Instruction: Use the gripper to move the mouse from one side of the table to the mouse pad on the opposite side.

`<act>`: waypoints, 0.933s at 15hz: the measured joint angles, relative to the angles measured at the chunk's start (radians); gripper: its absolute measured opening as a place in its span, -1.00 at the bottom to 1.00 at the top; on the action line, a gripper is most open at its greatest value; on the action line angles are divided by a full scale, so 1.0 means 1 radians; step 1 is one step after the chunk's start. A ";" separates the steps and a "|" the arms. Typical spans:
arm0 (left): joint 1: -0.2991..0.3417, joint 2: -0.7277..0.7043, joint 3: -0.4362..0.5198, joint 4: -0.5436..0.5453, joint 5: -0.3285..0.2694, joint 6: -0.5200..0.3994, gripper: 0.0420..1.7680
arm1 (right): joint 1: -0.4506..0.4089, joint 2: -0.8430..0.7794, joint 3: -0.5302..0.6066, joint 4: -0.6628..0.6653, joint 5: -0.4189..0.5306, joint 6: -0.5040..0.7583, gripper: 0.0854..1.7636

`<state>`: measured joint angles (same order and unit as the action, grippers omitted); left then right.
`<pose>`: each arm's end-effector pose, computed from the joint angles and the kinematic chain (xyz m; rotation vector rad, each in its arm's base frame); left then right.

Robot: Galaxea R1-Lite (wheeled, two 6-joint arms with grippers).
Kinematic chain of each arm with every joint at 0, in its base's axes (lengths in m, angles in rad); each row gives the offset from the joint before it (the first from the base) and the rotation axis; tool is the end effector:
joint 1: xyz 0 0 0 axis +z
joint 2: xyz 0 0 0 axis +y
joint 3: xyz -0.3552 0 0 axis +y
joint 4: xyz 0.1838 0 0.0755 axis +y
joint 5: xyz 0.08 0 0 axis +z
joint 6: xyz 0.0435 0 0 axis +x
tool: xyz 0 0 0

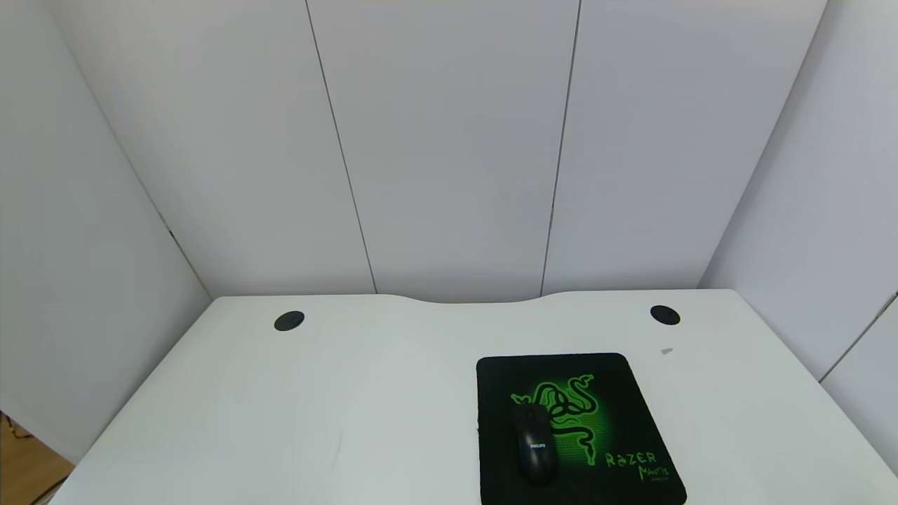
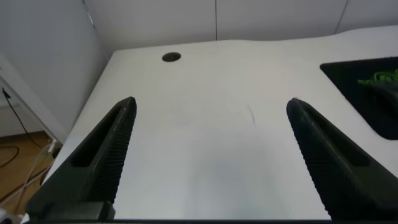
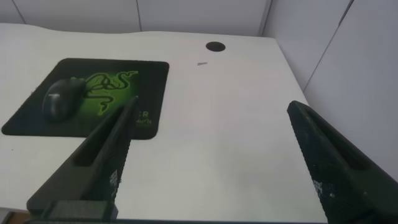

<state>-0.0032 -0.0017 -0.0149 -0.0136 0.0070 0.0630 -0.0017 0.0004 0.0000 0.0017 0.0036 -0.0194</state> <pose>-0.0492 0.0005 0.0817 0.0628 -0.0301 0.0047 -0.0479 0.0002 0.0753 -0.0194 0.0021 0.0019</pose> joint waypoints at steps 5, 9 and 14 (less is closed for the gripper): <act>0.000 0.000 0.014 0.010 0.003 -0.067 0.94 | 0.000 0.000 0.000 0.000 0.000 0.000 0.94; 0.000 0.000 0.015 0.012 -0.003 -0.066 0.94 | 0.000 0.000 0.000 0.000 0.000 0.000 0.94; 0.000 0.000 0.014 0.012 -0.002 -0.065 0.94 | 0.000 0.000 0.000 0.000 0.000 0.000 0.94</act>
<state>-0.0032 -0.0019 -0.0009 -0.0013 0.0047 -0.0017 -0.0017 0.0004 0.0000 0.0017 0.0032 -0.0194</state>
